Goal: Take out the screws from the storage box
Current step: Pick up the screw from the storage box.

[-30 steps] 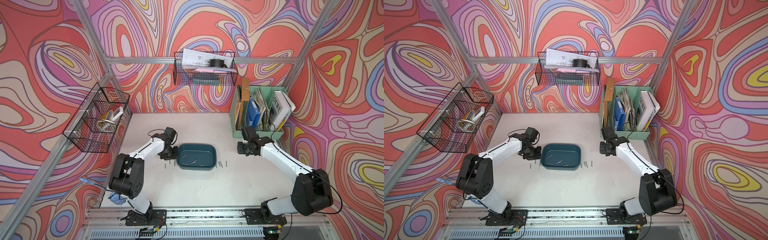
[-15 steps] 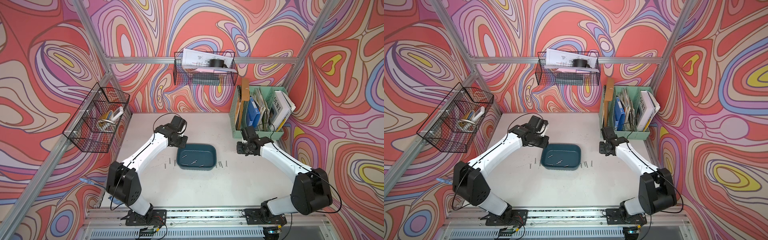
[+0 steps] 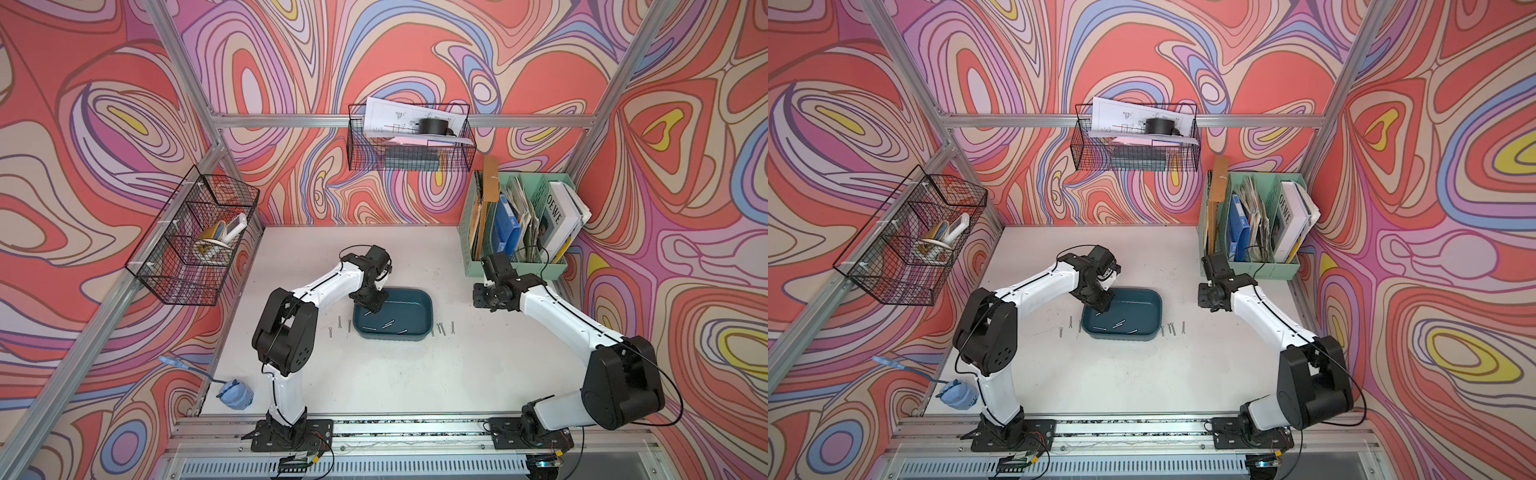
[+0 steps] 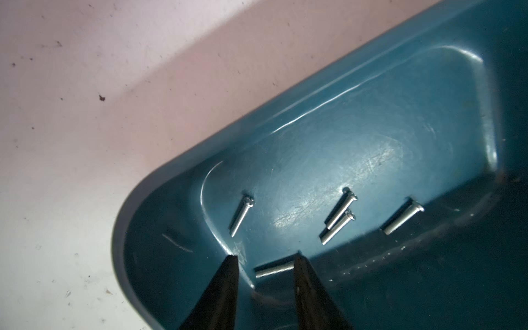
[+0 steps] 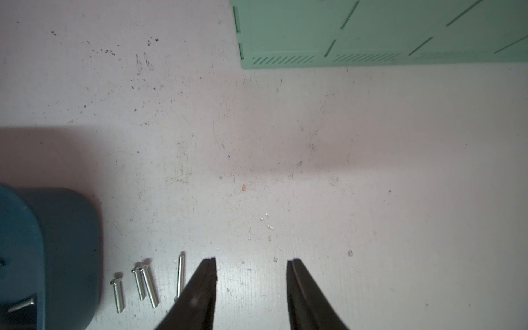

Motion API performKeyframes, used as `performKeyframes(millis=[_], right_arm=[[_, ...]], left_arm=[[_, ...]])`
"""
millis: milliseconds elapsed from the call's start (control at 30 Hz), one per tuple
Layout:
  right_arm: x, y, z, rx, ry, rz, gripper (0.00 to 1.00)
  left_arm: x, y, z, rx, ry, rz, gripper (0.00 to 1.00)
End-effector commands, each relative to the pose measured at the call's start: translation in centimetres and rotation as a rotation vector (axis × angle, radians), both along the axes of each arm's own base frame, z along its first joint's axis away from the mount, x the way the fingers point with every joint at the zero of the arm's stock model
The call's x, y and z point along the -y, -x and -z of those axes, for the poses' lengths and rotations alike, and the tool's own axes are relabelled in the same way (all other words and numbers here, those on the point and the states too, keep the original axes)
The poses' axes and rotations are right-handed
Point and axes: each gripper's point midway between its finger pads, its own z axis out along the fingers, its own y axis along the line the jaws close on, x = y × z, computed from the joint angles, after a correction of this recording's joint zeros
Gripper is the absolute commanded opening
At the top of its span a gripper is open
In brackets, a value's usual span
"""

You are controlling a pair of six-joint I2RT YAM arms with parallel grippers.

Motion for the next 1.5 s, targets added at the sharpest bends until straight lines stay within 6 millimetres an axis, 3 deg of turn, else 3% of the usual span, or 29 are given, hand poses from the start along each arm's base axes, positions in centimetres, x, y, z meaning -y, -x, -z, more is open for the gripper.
performKeyframes(millis=[0, 300, 800, 1000, 1333, 1467], right_arm=[[0.2, 0.2, 0.4, -0.009, -0.002, 0.011, 0.42], [0.3, 0.3, 0.3, -0.012, -0.001, 0.009, 0.42], [0.2, 0.5, 0.3, -0.021, -0.01, 0.015, 0.42], [0.2, 0.6, 0.2, -0.018, -0.011, 0.02, 0.41], [0.1, 0.5, 0.2, -0.017, -0.017, 0.02, 0.41], [0.1, 0.5, 0.2, -0.016, -0.018, 0.021, 0.41]], left_arm=[[-1.1, 0.5, 1.9, -0.029, -0.054, 0.016, 0.38], [-1.9, 0.3, 3.6, -0.036, -0.098, 0.029, 0.43], [-2.6, -1.0, 5.9, -0.04, -0.111, -0.027, 0.33], [-2.3, 0.1, 6.8, -0.089, -0.08, -0.047, 0.19], [-1.5, -0.1, 5.0, -0.082, -0.027, -0.093, 0.0], [-1.1, -0.8, 3.2, -0.053, -0.008, -0.102, 0.0]])
